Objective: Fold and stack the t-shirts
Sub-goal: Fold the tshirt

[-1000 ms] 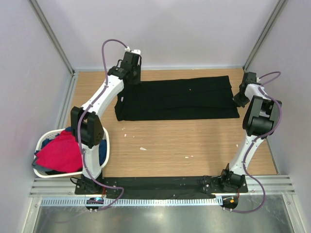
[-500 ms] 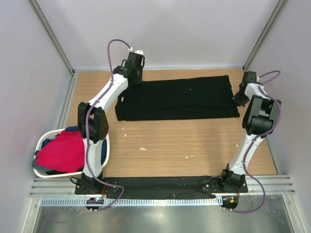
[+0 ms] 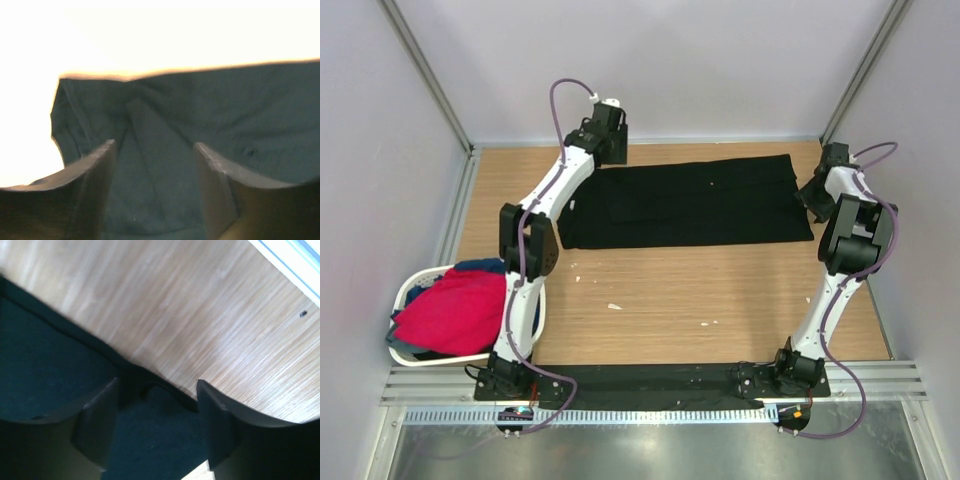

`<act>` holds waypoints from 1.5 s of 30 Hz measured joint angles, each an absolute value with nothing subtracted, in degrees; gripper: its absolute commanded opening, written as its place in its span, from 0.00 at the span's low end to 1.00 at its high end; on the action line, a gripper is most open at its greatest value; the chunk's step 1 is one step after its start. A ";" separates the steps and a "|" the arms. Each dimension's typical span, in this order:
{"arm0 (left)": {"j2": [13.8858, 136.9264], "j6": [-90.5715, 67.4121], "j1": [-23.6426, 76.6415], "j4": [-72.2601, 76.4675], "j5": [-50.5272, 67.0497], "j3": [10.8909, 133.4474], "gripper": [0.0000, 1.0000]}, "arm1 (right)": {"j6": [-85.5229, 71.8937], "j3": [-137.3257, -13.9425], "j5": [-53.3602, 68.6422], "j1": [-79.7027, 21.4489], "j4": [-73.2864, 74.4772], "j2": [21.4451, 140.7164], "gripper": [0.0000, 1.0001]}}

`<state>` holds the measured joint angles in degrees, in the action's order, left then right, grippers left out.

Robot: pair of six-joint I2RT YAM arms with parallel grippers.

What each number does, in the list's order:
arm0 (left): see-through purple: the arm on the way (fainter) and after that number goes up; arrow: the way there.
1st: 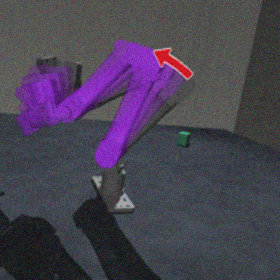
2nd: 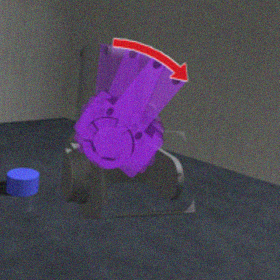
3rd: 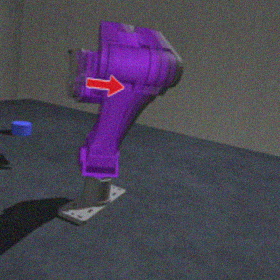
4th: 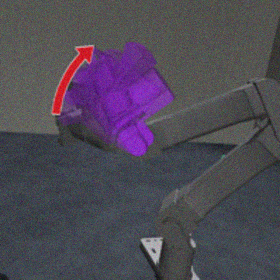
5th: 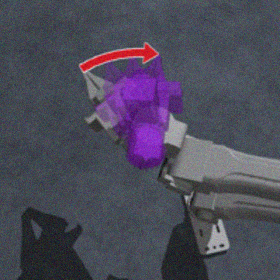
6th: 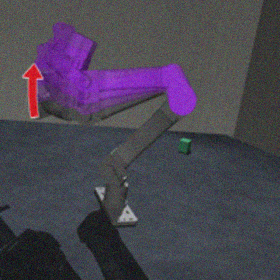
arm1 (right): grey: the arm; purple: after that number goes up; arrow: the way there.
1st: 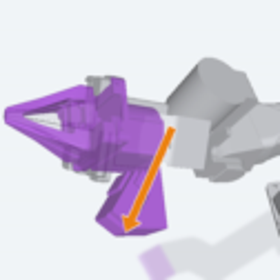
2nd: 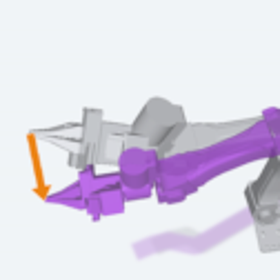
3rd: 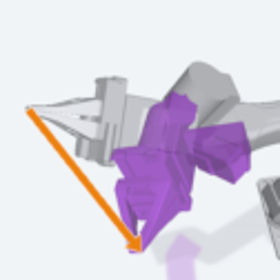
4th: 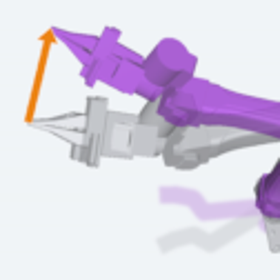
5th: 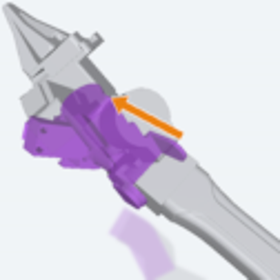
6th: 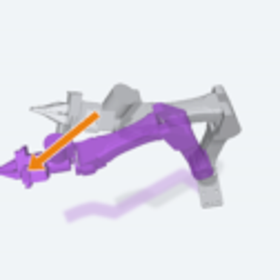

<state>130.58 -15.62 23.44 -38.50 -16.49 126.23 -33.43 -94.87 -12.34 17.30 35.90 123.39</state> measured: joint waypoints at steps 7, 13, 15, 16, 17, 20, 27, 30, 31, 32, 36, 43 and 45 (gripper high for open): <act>133.53 -22.61 21.89 -43.00 -15.51 136.14 0.90 | -32.58 -98.48 -11.22 16.91 39.77 121.43 0.81; 119.61 -38.96 19.35 -45.58 -11.53 114.76 0.85 | -29.61 -99.22 -11.64 12.01 41.56 115.15 0.81; 113.10 -44.99 19.33 -44.31 -10.17 103.85 0.83 | -28.29 -99.26 -11.77 8.43 41.56 113.23 0.80; 110.19 -48.01 19.70 -43.66 -9.32 98.76 0.81 | -27.62 -99.26 -11.62 6.22 41.56 112.57 0.79; 108.33 -50.43 20.16 -42.78 -8.56 95.04 0.76 | -27.16 -99.26 -11.38 4.49 41.50 112.22 0.77; 106.76 -55.90 21.50 -40.07 -5.72 88.99 0.66 | -26.24 -98.43 -9.98 -0.54 40.93 112.09 0.75; 111.83 -61.14 22.41 -34.28 -2.33 89.23 0.59 | -25.58 -93.19 -8.80 -2.02 41.91 112.09 0.74; 114.67 -62.24 22.39 -33.17 -2.50 90.24 0.59 | -25.50 -92.75 -8.84 -1.76 42.06 112.09 0.74; 115.59 -62.52 22.39 -33.12 -2.59 90.67 0.58 | -25.41 -92.68 -8.88 -1.72 42.02 112.09 0.74; 116.55 -62.61 22.39 -33.28 -2.72 91.26 0.57 | -25.34 -92.66 -8.95 -1.69 42.04 112.09 0.74; 120.55 -62.89 22.39 -33.23 -2.98 94.32 0.51 | -25.12 -92.66 -9.30 -1.69 42.02 112.09 0.74; 122.89 -63.07 22.39 -34.35 -4.10 95.83 0.49 | -25.10 -92.68 -9.34 -1.69 42.04 112.09 0.74; 123.28 -63.02 22.39 -34.98 -4.56 96.44 0.40 | -25.10 -92.71 -9.34 -1.69 42.04 112.09 0.74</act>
